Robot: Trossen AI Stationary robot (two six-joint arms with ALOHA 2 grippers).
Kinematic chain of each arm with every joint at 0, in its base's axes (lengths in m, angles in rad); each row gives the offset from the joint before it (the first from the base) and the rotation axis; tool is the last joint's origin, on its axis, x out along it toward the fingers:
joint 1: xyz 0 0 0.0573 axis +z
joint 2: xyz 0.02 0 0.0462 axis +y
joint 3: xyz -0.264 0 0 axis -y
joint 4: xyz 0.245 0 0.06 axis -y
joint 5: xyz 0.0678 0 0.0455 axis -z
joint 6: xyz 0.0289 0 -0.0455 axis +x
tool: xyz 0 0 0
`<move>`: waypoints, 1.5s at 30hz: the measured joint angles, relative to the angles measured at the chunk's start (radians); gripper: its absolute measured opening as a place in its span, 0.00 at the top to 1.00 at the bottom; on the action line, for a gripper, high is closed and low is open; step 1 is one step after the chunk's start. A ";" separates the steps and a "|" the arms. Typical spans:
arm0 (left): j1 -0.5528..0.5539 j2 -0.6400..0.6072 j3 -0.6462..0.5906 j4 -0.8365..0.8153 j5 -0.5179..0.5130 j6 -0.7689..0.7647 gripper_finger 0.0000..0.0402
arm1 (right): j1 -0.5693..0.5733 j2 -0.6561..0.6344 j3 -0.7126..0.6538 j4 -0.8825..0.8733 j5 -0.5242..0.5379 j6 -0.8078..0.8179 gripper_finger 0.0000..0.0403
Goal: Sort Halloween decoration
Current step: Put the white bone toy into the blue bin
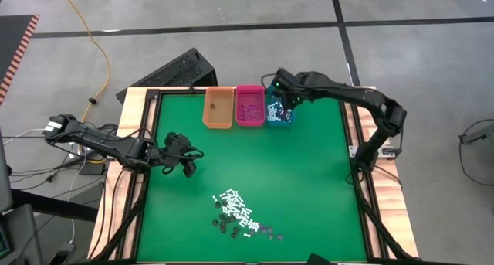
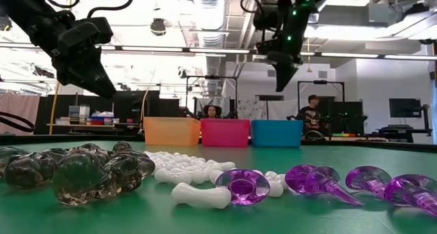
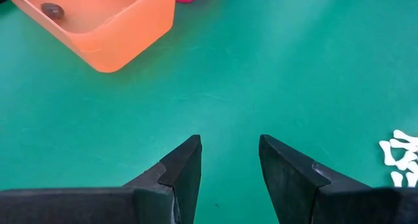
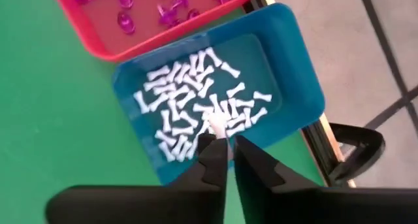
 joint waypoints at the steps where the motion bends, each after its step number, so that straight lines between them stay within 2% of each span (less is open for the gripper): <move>1: 0.000 0.000 0.000 0.001 -0.002 0.000 0.64 | -0.015 0.007 0.000 0.013 -0.013 -0.004 0.83; 8: 0.000 0.000 0.000 0.001 -0.011 0.000 0.64 | -0.042 0.058 0.000 0.041 -0.023 -0.039 0.62; 12: 0.000 0.000 0.000 0.001 -0.011 0.001 0.64 | 0.004 0.061 0.000 0.047 -0.150 -0.029 0.55; 15: 0.000 0.000 0.000 0.001 -0.010 0.008 0.64 | 0.109 0.060 0.000 0.090 -0.239 0.006 0.55; 21: 0.000 0.000 0.000 0.001 -0.008 0.008 0.64 | 0.419 0.075 0.002 0.199 -0.266 0.070 0.59; 26: 0.000 0.000 0.000 0.003 -0.003 0.006 0.64 | 0.660 0.135 0.002 0.322 -0.129 0.229 0.60; 30: 0.000 0.000 0.000 0.005 -0.003 0.006 0.64 | 0.799 0.225 0.001 0.394 -0.020 0.313 0.62; 36: 0.000 0.000 0.000 0.008 0.011 0.002 0.64 | 0.890 0.356 0.065 0.414 -0.012 0.388 0.64; 45: 0.000 0.000 0.000 0.009 0.012 -0.010 0.64 | 0.906 0.423 0.116 0.408 -0.057 0.492 0.67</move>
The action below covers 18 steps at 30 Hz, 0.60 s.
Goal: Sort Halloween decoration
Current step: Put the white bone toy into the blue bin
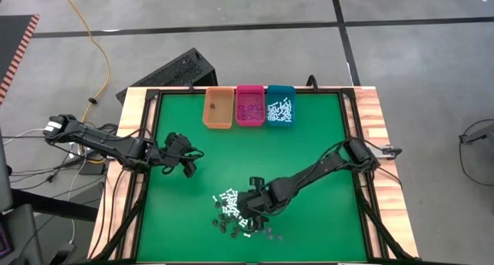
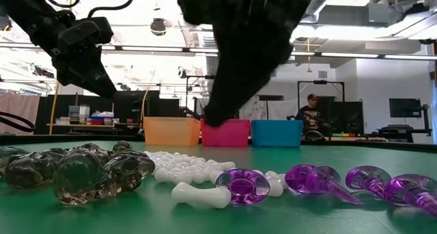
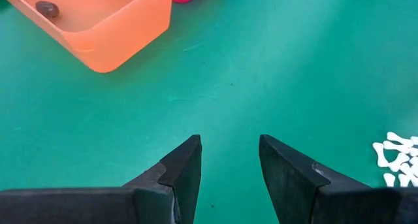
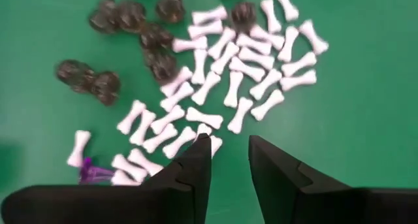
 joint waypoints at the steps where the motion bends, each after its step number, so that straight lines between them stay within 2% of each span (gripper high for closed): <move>1: 0.000 0.000 0.000 0.000 0.003 0.000 0.64 | 0.003 0.008 0.000 -0.005 -0.003 0.003 0.68; 7: 0.000 0.000 0.000 0.001 0.007 -0.002 0.64 | 0.001 0.030 -0.001 0.020 -0.051 0.006 0.68; 18: 0.000 0.000 0.000 -0.003 0.027 -0.009 0.64 | -0.017 0.030 -0.029 0.026 -0.046 -0.007 0.68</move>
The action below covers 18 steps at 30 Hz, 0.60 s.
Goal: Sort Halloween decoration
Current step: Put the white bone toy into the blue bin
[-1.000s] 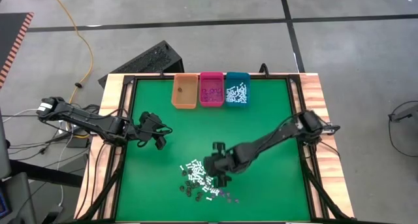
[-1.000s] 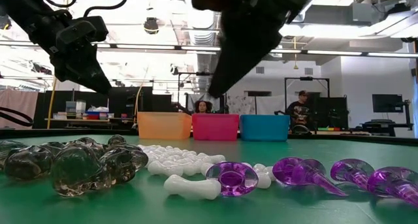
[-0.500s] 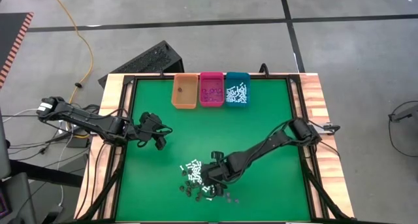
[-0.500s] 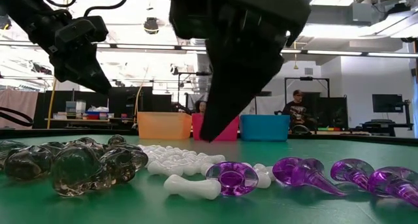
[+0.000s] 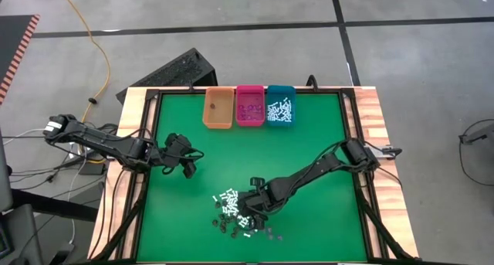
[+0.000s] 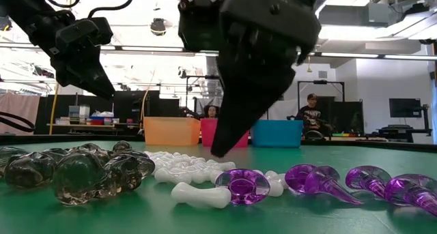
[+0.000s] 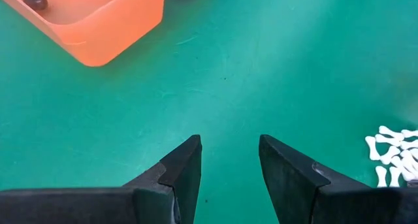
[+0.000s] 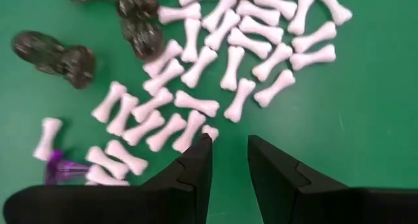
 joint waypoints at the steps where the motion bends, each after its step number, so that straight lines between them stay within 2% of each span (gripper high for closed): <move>1: 0.000 0.000 0.000 -0.001 0.000 0.000 0.64 | 0.002 0.000 -0.010 0.007 0.000 0.001 0.68; 10: 0.000 0.000 0.000 0.000 0.003 0.000 0.64 | 0.018 -0.006 -0.086 0.048 0.005 0.084 0.68; 18: 0.000 0.000 0.000 0.000 0.003 0.000 0.64 | 0.010 -0.021 -0.087 0.042 0.030 0.108 0.69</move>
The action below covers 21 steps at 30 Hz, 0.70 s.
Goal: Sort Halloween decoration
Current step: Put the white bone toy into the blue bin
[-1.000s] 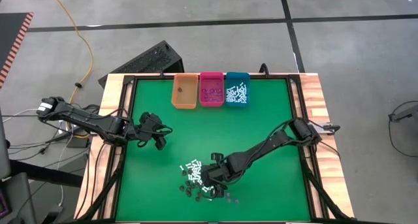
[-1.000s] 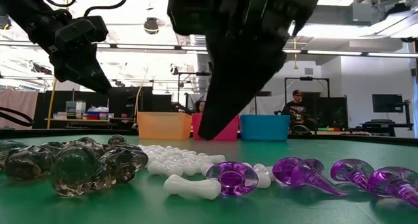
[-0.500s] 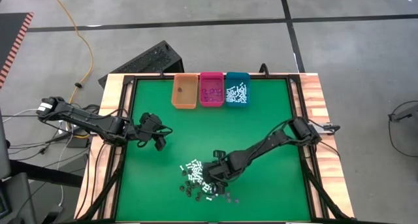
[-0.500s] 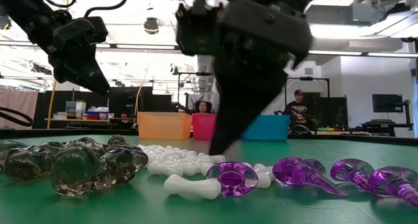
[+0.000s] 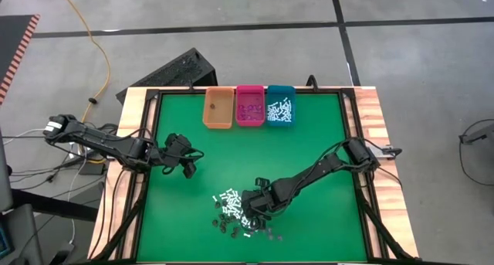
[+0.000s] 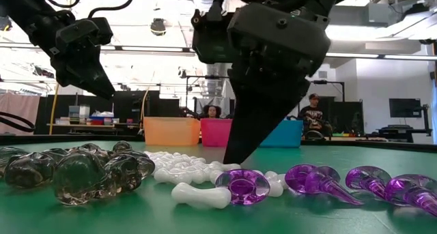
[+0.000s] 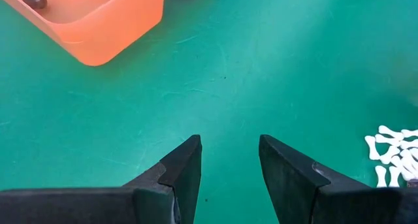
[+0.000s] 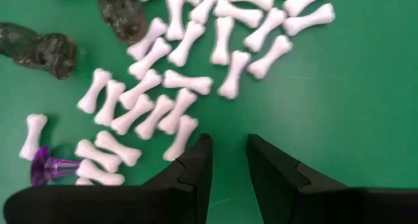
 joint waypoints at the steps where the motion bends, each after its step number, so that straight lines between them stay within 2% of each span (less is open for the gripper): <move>1: 0.000 0.000 0.000 0.000 0.001 0.000 0.64 | -0.001 -0.004 0.005 -0.004 0.000 0.000 0.69; 13: 0.000 0.000 0.000 0.000 0.001 -0.014 0.64 | 0.037 -0.011 0.041 0.027 -0.003 0.082 0.69; 21: 0.000 0.000 0.000 0.000 0.002 -0.015 0.64 | 0.036 -0.012 -0.005 0.081 -0.002 0.084 0.69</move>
